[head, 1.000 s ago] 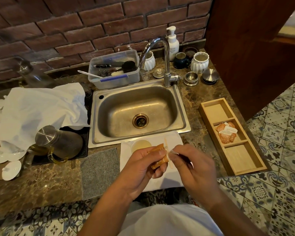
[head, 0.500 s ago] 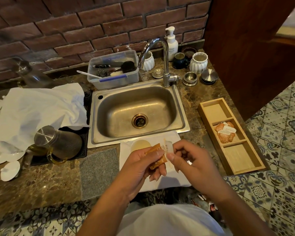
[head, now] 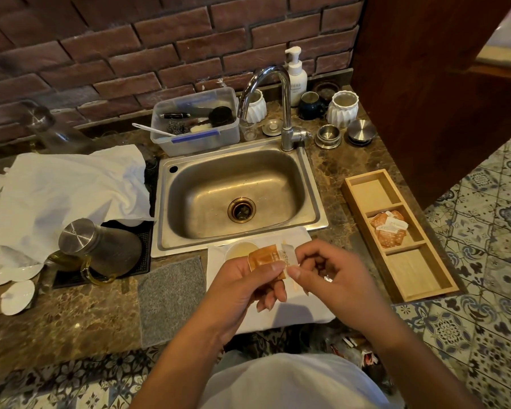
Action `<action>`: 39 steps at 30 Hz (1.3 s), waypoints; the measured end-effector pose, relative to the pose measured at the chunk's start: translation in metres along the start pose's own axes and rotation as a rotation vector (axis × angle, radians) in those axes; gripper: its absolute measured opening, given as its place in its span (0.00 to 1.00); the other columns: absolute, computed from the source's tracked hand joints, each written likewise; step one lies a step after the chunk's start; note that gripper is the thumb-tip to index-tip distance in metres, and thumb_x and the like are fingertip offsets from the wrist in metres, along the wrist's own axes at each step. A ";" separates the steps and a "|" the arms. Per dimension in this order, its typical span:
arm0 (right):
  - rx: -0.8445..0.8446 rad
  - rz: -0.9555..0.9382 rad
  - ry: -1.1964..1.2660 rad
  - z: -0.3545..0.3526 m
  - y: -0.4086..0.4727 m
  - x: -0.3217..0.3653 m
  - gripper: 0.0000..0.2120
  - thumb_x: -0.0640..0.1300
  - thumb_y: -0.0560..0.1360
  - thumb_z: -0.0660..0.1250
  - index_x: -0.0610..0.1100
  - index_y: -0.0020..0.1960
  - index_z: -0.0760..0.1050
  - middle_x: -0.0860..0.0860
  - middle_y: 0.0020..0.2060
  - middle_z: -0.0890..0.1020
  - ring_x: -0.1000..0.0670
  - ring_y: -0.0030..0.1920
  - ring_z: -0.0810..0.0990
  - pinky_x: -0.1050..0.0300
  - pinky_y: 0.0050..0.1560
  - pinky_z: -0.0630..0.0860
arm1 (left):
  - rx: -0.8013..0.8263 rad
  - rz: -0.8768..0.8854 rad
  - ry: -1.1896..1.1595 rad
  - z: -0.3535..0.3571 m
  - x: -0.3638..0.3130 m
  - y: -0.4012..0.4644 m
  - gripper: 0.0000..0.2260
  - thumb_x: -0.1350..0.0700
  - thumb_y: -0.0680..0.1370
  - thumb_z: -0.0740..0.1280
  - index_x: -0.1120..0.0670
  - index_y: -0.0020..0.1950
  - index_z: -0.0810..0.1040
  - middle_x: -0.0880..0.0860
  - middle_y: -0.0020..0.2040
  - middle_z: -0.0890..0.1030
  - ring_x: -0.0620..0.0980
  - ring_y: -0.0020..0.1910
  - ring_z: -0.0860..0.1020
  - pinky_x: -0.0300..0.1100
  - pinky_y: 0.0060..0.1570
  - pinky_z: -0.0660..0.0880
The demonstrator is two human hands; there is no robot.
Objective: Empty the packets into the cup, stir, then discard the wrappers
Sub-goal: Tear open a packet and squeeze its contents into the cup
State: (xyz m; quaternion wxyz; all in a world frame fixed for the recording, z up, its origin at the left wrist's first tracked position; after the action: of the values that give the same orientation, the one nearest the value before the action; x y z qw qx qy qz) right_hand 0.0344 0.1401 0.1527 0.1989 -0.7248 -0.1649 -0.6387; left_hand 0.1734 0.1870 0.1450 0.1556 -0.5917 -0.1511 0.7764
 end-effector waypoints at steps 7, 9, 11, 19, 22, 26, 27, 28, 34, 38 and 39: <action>0.266 -0.003 -0.208 0.008 0.005 -0.002 0.16 0.57 0.77 0.66 0.44 0.48 0.80 0.46 0.38 0.83 0.48 0.39 0.83 0.48 0.42 0.80 | 0.011 -0.019 0.092 0.000 0.001 0.000 0.12 0.61 0.80 0.66 0.52 0.40 0.85 0.59 0.31 0.81 0.48 0.25 0.72 0.38 0.27 0.66; 0.243 -0.042 -0.213 0.007 0.006 0.002 0.15 0.57 0.77 0.65 0.44 0.47 0.80 0.48 0.37 0.83 0.48 0.39 0.83 0.48 0.41 0.80 | 0.005 -0.026 0.070 -0.002 0.002 0.000 0.12 0.61 0.80 0.66 0.52 0.40 0.85 0.58 0.31 0.81 0.48 0.25 0.71 0.38 0.26 0.66; 0.187 -0.077 -0.199 0.006 0.006 0.004 0.14 0.55 0.78 0.65 0.45 0.46 0.80 0.49 0.36 0.82 0.48 0.38 0.82 0.51 0.39 0.78 | -0.009 -0.030 0.044 -0.003 0.002 0.001 0.11 0.60 0.79 0.67 0.52 0.40 0.85 0.57 0.31 0.81 0.47 0.24 0.71 0.36 0.25 0.65; -0.083 -0.340 -0.403 0.011 -0.004 0.019 0.09 0.47 0.80 0.65 0.45 0.45 0.79 0.55 0.36 0.80 0.59 0.38 0.76 0.72 0.38 0.69 | -0.014 -0.117 -0.150 -0.007 0.014 0.004 0.06 0.58 0.76 0.71 0.60 0.44 0.83 0.57 0.30 0.79 0.45 0.21 0.68 0.36 0.23 0.61; -0.154 -0.489 -0.580 0.019 -0.009 0.026 0.04 0.42 0.79 0.68 0.44 0.47 0.80 0.52 0.38 0.80 0.59 0.39 0.74 0.71 0.41 0.68 | 0.008 -0.189 -0.326 -0.005 0.023 0.003 0.07 0.59 0.73 0.74 0.61 0.40 0.79 0.57 0.29 0.79 0.44 0.18 0.68 0.36 0.21 0.59; -0.210 -0.433 -0.500 0.016 -0.009 0.020 0.06 0.44 0.80 0.66 0.43 0.49 0.81 0.55 0.40 0.81 0.62 0.42 0.76 0.73 0.44 0.69 | -0.015 -0.169 -0.275 -0.004 0.019 0.002 0.08 0.56 0.75 0.74 0.59 0.40 0.80 0.57 0.29 0.79 0.45 0.19 0.68 0.36 0.22 0.60; -0.197 -0.383 -0.427 0.014 -0.008 0.018 0.07 0.45 0.81 0.65 0.44 0.50 0.80 0.58 0.40 0.79 0.63 0.41 0.76 0.74 0.43 0.69 | -0.037 -0.138 -0.175 -0.005 0.015 0.001 0.09 0.54 0.76 0.72 0.58 0.40 0.80 0.57 0.29 0.79 0.45 0.20 0.68 0.36 0.23 0.60; -0.173 -0.343 -0.374 0.012 -0.006 0.015 0.08 0.47 0.81 0.64 0.45 0.50 0.80 0.60 0.39 0.78 0.62 0.40 0.77 0.73 0.42 0.70 | -0.050 -0.105 -0.079 -0.006 0.010 0.000 0.10 0.52 0.77 0.70 0.57 0.41 0.80 0.58 0.30 0.80 0.45 0.21 0.68 0.36 0.24 0.61; 0.113 -0.156 -0.302 0.015 0.004 0.004 0.13 0.56 0.80 0.63 0.48 0.52 0.79 0.57 0.40 0.82 0.51 0.42 0.83 0.56 0.39 0.79 | -0.024 -0.046 0.070 -0.005 0.002 -0.004 0.13 0.55 0.81 0.65 0.57 0.39 0.81 0.59 0.29 0.79 0.47 0.22 0.69 0.37 0.25 0.63; 0.206 -0.095 -0.251 0.013 0.007 0.006 0.06 0.49 0.81 0.67 0.48 0.49 0.79 0.55 0.38 0.84 0.51 0.41 0.84 0.58 0.40 0.79 | -0.030 -0.066 0.086 -0.008 0.006 -0.002 0.12 0.56 0.81 0.65 0.57 0.40 0.80 0.58 0.29 0.77 0.48 0.24 0.68 0.39 0.27 0.62; 0.225 -0.090 -0.235 0.013 0.006 0.007 0.04 0.48 0.81 0.68 0.48 0.49 0.79 0.53 0.38 0.84 0.50 0.41 0.84 0.55 0.40 0.80 | -0.029 -0.065 0.089 -0.008 0.006 -0.002 0.11 0.56 0.81 0.66 0.56 0.40 0.81 0.57 0.29 0.77 0.47 0.24 0.68 0.39 0.27 0.62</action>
State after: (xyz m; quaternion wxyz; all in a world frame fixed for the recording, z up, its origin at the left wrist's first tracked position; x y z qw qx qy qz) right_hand 0.0495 0.1409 0.1581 0.2292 -0.7596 -0.2897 -0.5353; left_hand 0.1796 0.1917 0.1389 0.1786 -0.6226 -0.1743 0.7417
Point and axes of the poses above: each hand's wrist, its own y-axis towards the middle knuckle, its own z-axis out of the palm, x = y × z, the point moved 8 cm from there along y, towards the middle knuckle
